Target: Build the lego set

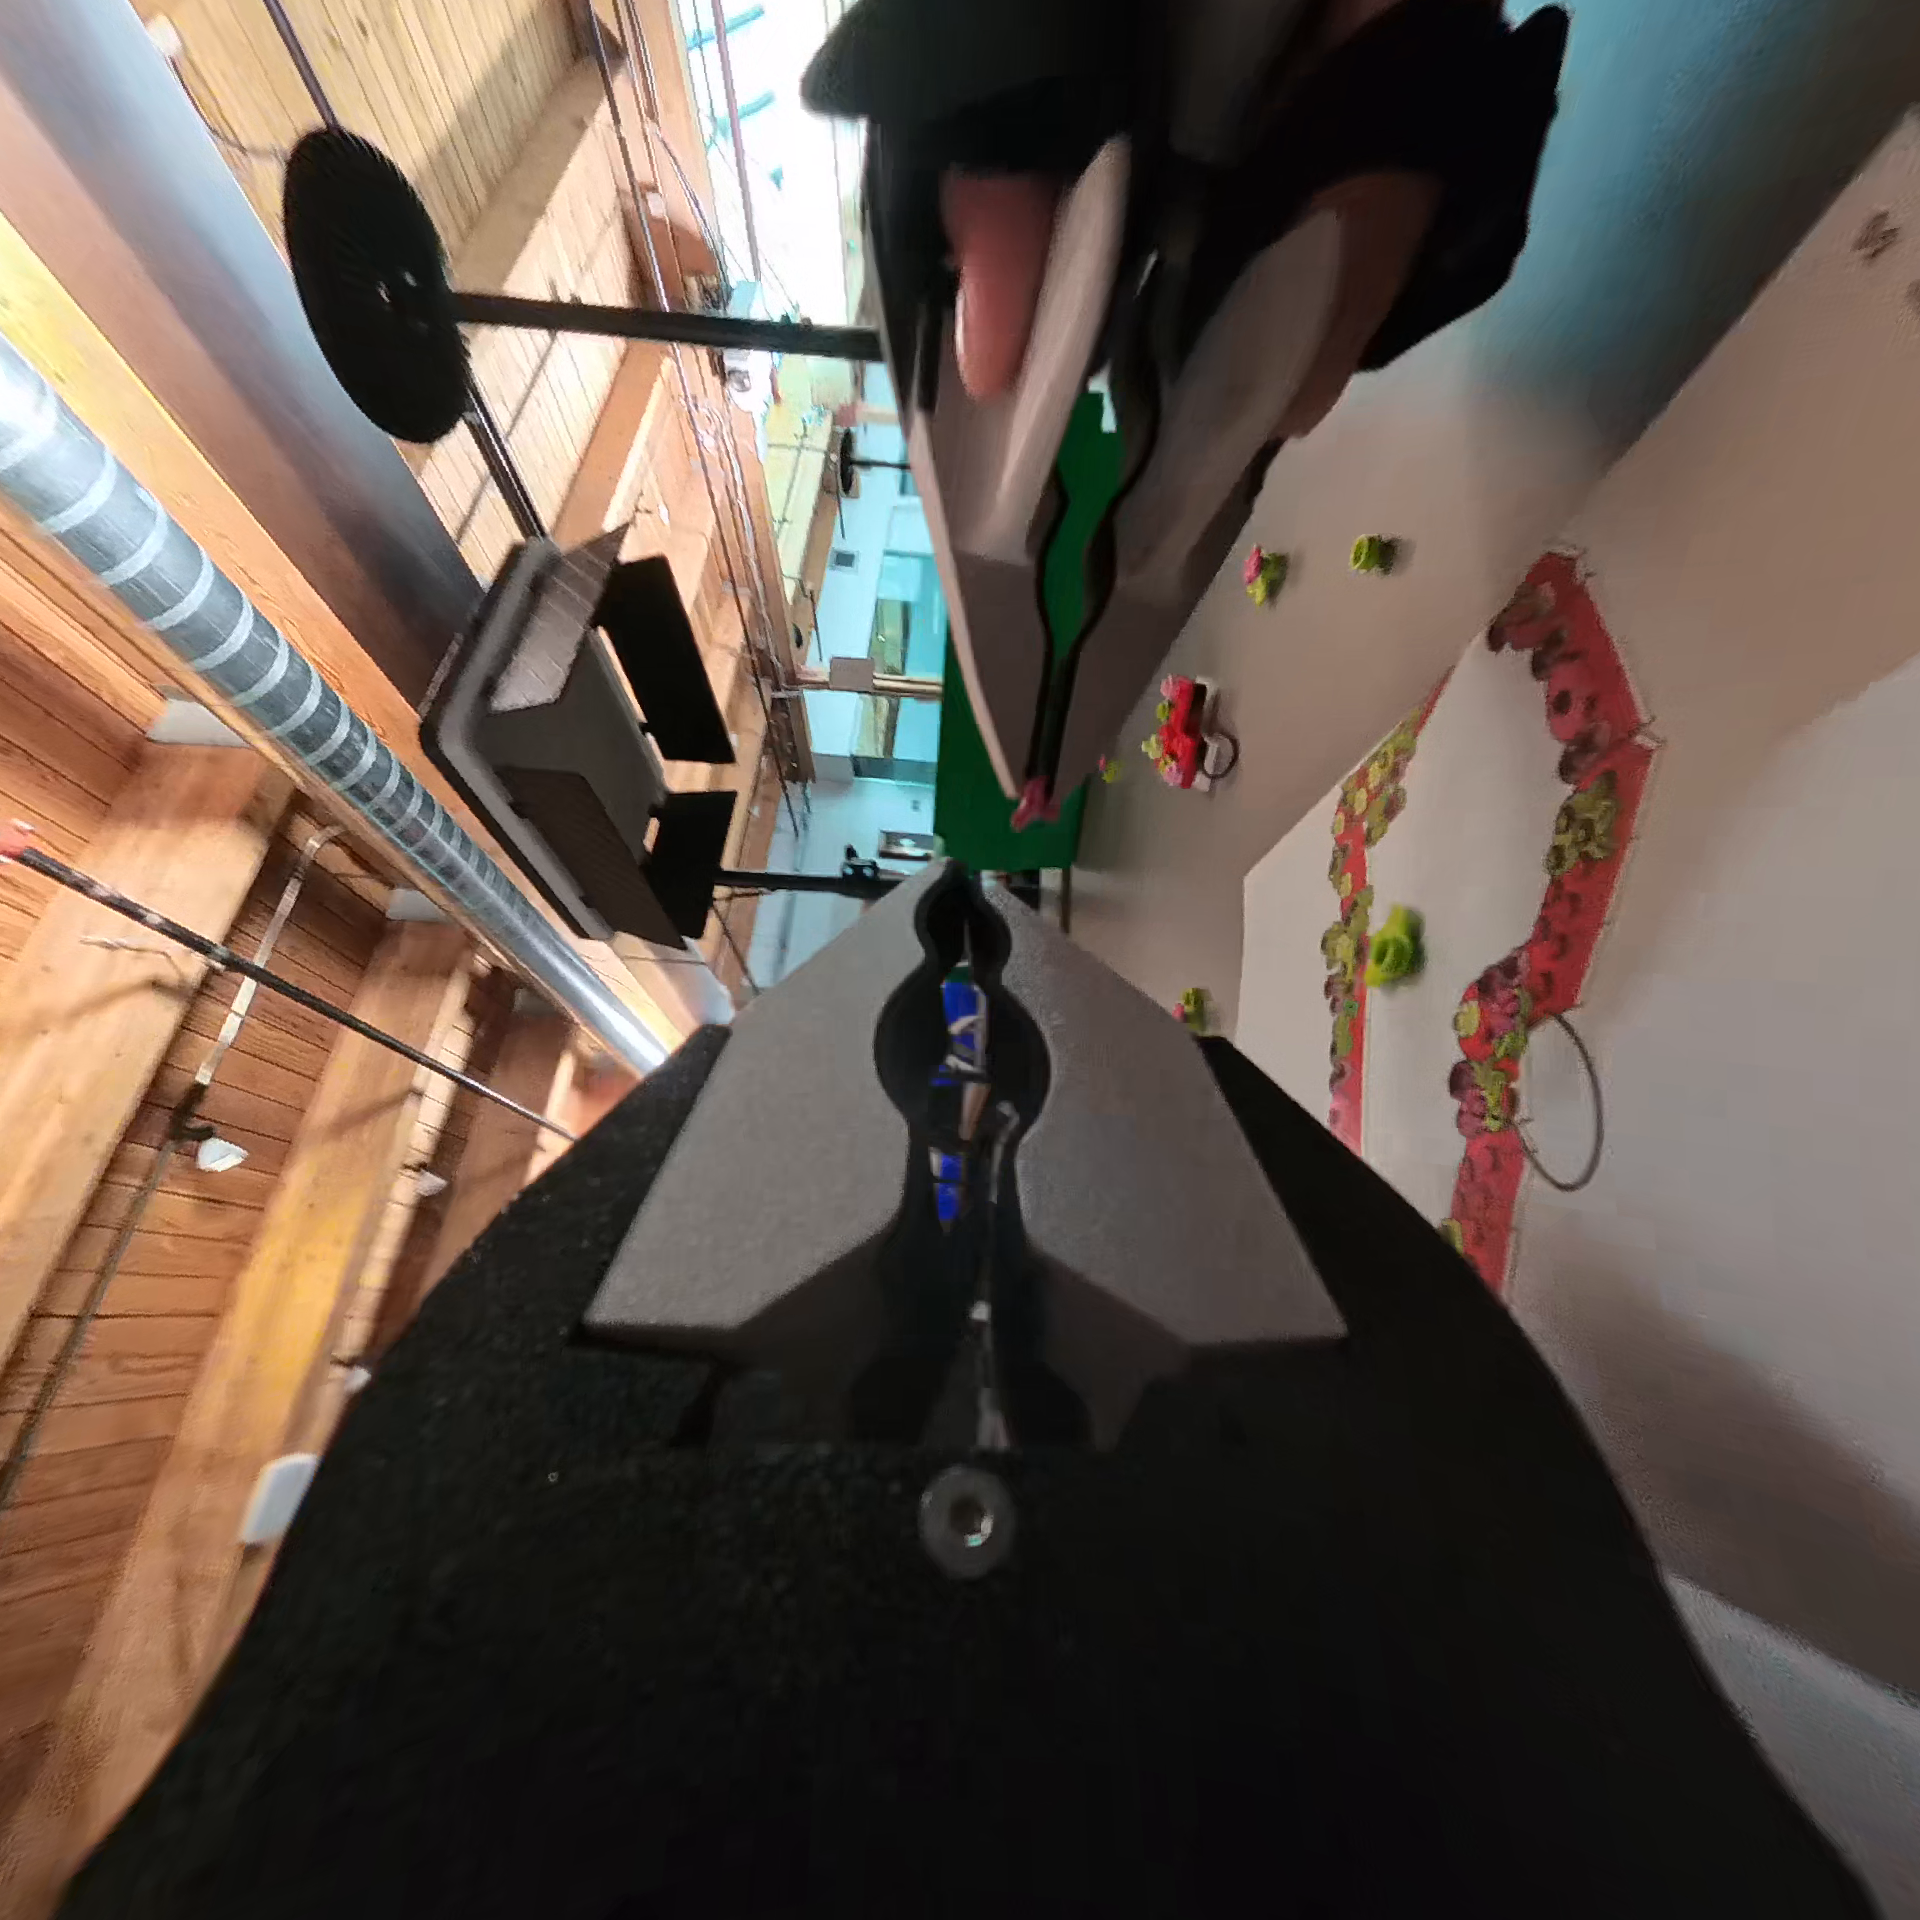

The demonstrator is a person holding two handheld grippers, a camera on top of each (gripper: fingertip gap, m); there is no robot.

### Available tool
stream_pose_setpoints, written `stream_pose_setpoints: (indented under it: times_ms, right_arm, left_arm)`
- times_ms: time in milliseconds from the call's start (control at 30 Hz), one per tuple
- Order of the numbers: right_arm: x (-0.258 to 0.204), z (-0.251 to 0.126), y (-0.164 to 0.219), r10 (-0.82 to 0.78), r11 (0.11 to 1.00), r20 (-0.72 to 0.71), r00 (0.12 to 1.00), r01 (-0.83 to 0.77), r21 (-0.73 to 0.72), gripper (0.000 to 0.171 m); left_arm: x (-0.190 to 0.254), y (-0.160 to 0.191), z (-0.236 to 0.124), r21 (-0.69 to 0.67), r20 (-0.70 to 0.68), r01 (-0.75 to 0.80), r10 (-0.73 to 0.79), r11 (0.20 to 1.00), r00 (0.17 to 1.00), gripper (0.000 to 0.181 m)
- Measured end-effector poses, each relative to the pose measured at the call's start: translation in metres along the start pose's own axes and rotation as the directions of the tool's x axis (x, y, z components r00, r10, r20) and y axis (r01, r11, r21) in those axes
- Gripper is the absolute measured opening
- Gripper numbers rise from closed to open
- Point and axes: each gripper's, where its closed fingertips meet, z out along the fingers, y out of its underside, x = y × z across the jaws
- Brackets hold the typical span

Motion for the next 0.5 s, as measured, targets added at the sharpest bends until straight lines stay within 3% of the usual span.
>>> stream_pose_setpoints:
  times_ms: [33,367,433,500]
  right_arm:
    - [0.000,-0.002,-0.003,-0.009,1.000,-0.008,1.000,0.009,0.009,0.000]
    - [-0.004,-0.017,-0.016,-0.095,0.994,-0.019,0.995,0.096,0.056,0.000]
    - [-0.004,-0.021,-0.015,-0.121,0.991,-0.023,0.992,0.122,0.051,0.000]
    - [-0.001,-0.027,-0.012,-0.169,0.985,-0.049,0.984,0.171,0.027,0.000]
  left_arm:
    - [0.001,0.005,0.001,-0.018,-0.015,0.030,-0.030,0.999,0.999,0.000]
    - [0.006,0.039,0.003,-0.091,-0.101,0.429,-0.437,0.899,0.894,0.000]
    - [0.018,0.033,0.002,-0.081,-0.206,0.534,-0.538,0.842,0.817,0.000]
    - [0.028,0.023,0.000,-0.101,-0.342,0.664,-0.652,0.741,0.676,0.000]
